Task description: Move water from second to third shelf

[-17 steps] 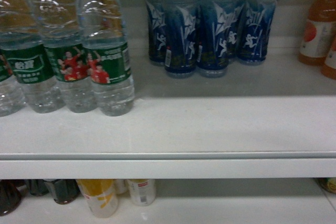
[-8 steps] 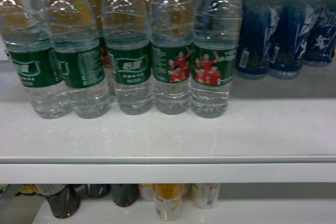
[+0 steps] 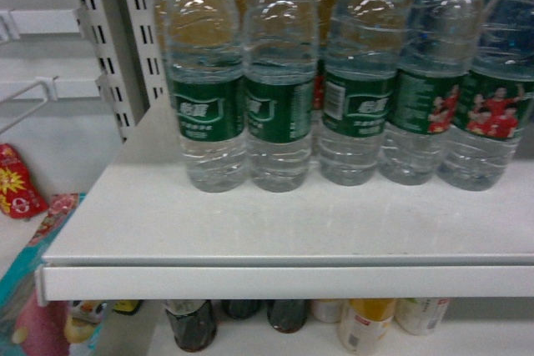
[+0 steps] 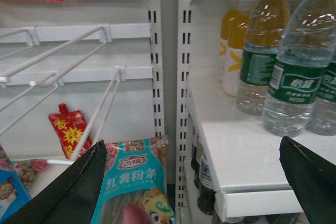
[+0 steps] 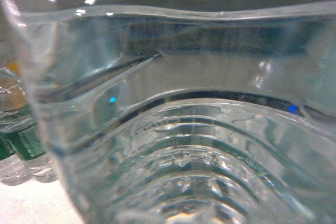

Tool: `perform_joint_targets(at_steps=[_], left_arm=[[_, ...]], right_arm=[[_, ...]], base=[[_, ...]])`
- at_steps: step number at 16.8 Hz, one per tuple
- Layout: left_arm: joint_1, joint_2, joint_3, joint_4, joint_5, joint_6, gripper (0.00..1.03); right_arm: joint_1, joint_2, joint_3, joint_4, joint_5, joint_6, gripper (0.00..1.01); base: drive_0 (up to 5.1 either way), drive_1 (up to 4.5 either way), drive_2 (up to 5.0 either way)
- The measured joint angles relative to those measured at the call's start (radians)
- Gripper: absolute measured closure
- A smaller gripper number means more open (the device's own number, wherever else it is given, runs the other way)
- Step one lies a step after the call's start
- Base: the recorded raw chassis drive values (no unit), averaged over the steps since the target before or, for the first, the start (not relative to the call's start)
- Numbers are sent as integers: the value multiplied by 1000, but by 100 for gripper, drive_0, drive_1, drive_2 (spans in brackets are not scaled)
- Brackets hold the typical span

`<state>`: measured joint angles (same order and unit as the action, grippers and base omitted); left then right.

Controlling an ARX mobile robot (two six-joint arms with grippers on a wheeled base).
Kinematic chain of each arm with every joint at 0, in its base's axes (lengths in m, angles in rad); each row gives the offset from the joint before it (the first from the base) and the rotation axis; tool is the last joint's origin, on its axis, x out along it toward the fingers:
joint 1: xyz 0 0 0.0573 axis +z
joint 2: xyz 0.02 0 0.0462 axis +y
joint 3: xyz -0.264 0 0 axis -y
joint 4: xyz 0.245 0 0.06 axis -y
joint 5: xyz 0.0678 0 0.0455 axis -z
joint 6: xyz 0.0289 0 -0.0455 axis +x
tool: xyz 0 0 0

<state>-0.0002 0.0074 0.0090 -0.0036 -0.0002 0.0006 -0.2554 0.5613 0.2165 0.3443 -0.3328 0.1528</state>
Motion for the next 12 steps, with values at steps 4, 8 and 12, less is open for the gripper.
perform_joint_targets(at_steps=[4,8,12], left_arm=[[0,0,0,-2,0,0,5],[-1,0,0,2,-4,0,5],[-1,0,0,0,-1,0,5]], right_arm=[[0,0,0,2,3,0,60],[8,-2,0,8,-23,0,60],[4,0,0,3,3,0,60]], base=[[-496,250,250],[0,0,0],[0,0,0]])
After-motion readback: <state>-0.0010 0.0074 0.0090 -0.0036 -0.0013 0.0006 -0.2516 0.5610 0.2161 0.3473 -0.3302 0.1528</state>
